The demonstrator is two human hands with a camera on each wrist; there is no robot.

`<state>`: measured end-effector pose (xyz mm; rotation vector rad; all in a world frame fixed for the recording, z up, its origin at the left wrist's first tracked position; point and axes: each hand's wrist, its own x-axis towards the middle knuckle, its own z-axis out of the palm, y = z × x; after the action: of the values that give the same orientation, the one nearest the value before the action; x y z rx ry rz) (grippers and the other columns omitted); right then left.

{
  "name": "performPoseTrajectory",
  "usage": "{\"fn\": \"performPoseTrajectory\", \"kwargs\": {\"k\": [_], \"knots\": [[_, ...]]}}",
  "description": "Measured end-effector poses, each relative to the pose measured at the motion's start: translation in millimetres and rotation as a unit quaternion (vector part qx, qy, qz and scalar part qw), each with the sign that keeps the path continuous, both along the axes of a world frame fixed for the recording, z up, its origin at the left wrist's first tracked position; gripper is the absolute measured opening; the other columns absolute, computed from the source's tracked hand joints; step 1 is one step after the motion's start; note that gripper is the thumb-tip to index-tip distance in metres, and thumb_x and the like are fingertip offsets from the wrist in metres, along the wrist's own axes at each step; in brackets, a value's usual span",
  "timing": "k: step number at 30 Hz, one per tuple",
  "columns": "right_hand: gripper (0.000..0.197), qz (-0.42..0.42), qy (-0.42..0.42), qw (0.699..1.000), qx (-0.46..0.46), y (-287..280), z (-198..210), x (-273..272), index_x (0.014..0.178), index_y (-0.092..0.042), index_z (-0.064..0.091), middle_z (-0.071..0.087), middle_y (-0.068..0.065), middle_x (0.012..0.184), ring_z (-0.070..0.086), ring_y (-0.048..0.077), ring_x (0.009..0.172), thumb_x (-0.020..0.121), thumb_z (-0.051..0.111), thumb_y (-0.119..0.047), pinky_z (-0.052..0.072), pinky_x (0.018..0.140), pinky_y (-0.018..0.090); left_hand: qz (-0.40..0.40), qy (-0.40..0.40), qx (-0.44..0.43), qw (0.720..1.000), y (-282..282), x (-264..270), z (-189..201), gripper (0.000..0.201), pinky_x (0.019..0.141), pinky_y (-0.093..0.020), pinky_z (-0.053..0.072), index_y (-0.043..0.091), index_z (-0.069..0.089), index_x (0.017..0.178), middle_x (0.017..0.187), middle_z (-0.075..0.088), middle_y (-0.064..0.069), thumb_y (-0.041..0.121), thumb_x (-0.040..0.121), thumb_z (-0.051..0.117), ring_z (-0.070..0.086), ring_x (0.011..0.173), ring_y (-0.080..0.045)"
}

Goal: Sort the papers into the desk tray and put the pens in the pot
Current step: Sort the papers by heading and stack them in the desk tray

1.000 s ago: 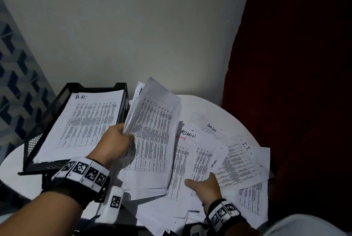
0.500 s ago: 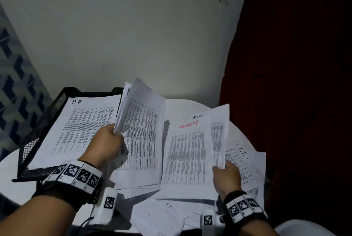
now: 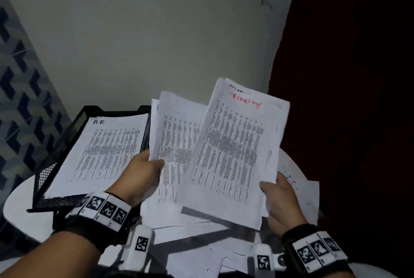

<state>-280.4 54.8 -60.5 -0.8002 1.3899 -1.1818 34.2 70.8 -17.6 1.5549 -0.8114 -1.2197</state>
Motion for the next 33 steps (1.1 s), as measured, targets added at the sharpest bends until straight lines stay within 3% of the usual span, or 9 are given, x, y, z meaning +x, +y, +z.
{"fn": "performPoseTrajectory", "kwargs": {"k": [4, 6, 8, 12, 17, 24, 28, 30, 33], "knots": [[0.038, 0.072, 0.015, 0.997, 0.022, 10.9, -12.8, 20.2, 0.132, -0.023, 0.054, 0.071, 0.007, 0.120, 0.069, 0.029, 0.109, 0.099, 0.059, -0.003, 0.060, 0.087, 0.045, -0.060, 0.096, -0.023, 0.993, 4.2, -13.1, 1.3, 0.033, 0.089, -0.049, 0.052, 0.008, 0.069, 0.123, 0.112, 0.071, -0.023, 0.005, 0.092, 0.057, 0.065, 0.096, -0.040], [0.038, 0.097, 0.009, 0.995, 0.031, 14.0, -16.2, 26.3, 0.133, -0.024, 0.055, 0.074, 0.001, 0.119, 0.071, 0.022, 0.110, 0.100, 0.064, -0.007, 0.058, 0.085, 0.035, -0.077, 0.084, -0.023, 0.993, 6.8, -20.3, 1.7, 0.025, 0.081, -0.047, 0.059, 0.005, 0.073, 0.115, 0.103, 0.076, -0.022, 0.005, 0.100, 0.052, 0.073, 0.089, -0.038], [0.040, 0.116, 0.021, 0.993, 0.031, 14.0, -19.2, 30.2, 0.136, -0.022, 0.060, 0.078, -0.002, 0.117, 0.073, 0.019, 0.109, 0.101, 0.060, -0.002, 0.058, 0.092, 0.037, -0.051, 0.060, -0.002, 0.997, 7.8, -28.1, 1.5, 0.033, 0.076, -0.042, 0.059, 0.012, 0.075, 0.108, 0.093, 0.078, -0.013, 0.035, 0.104, 0.052, 0.074, 0.083, -0.031], [0.037, 0.100, 0.030, 0.994, 0.021, 13.1, -17.3, 36.1, 0.128, -0.022, 0.067, 0.080, -0.003, 0.114, 0.075, 0.023, 0.107, 0.102, 0.055, 0.001, 0.057, 0.101, 0.050, -0.073, 0.049, -0.016, 0.996, 4.5, -27.5, -3.3, 0.059, 0.108, -0.046, 0.046, 0.025, 0.062, 0.135, 0.123, 0.069, 0.005, 0.066, 0.097, 0.042, 0.064, 0.120, -0.025], [0.032, 0.055, 0.109, 0.988, -0.097, 17.3, 3.1, 40.8, 0.116, -0.031, 0.068, 0.079, -0.017, 0.098, 0.074, 0.001, 0.089, 0.100, 0.063, -0.004, 0.057, 0.076, 0.020, -0.078, -0.127, -0.085, 0.985, -3.0, -20.8, -16.9, 0.026, 0.091, -0.051, 0.060, 0.023, 0.070, 0.110, 0.098, 0.079, 0.001, 0.029, 0.087, 0.079, 0.076, 0.093, -0.020], [0.016, 0.035, 0.015, 0.989, -0.141, 24.4, 14.9, 40.4, 0.105, -0.001, 0.073, 0.082, 0.001, 0.085, 0.079, 0.016, 0.079, 0.090, 0.074, 0.004, 0.058, 0.060, 0.019, -0.068, -0.044, -0.127, 0.989, 3.0, -24.0, -9.7, 0.025, 0.101, -0.049, 0.055, 0.013, 0.076, 0.110, 0.106, 0.080, -0.002, 0.003, 0.087, 0.076, 0.075, 0.103, -0.021], [0.042, 0.053, -0.064, 0.985, -0.149, 24.6, 6.5, 40.7, 0.112, -0.005, 0.073, 0.080, 0.014, 0.107, 0.076, 0.034, 0.104, 0.074, 0.089, -0.010, 0.062, 0.086, 0.047, -0.102, -0.011, -0.137, 0.985, 8.4, -22.4, -8.9, 0.049, 0.095, -0.052, 0.058, 0.009, 0.073, 0.109, 0.109, 0.078, -0.012, 0.020, 0.065, 0.093, 0.074, 0.106, -0.029], [0.054, 0.053, -0.094, 0.983, -0.145, 24.0, 3.6, 38.6, 0.115, -0.010, 0.071, 0.077, 0.019, 0.113, 0.073, 0.039, 0.110, 0.066, 0.092, -0.019, 0.056, 0.097, 0.062, -0.115, -0.037, -0.147, 0.982, 9.2, -22.6, -7.1, 0.036, 0.090, -0.041, 0.061, 0.013, 0.073, 0.107, 0.105, 0.079, -0.009, 0.001, 0.076, 0.084, 0.074, 0.104, -0.024], [0.050, 0.052, -0.111, 0.982, -0.142, 22.4, 0.1, 37.9, 0.116, -0.013, 0.069, 0.075, 0.019, 0.116, 0.071, 0.041, 0.113, 0.069, 0.086, -0.013, 0.055, 0.097, 0.066, -0.127, -0.054, -0.133, 0.981, 8.9, -23.7, -8.0, 0.041, 0.087, -0.032, 0.061, 0.014, 0.071, 0.113, 0.104, 0.080, -0.004, -0.015, 0.085, 0.067, 0.075, 0.102, -0.017]]}}
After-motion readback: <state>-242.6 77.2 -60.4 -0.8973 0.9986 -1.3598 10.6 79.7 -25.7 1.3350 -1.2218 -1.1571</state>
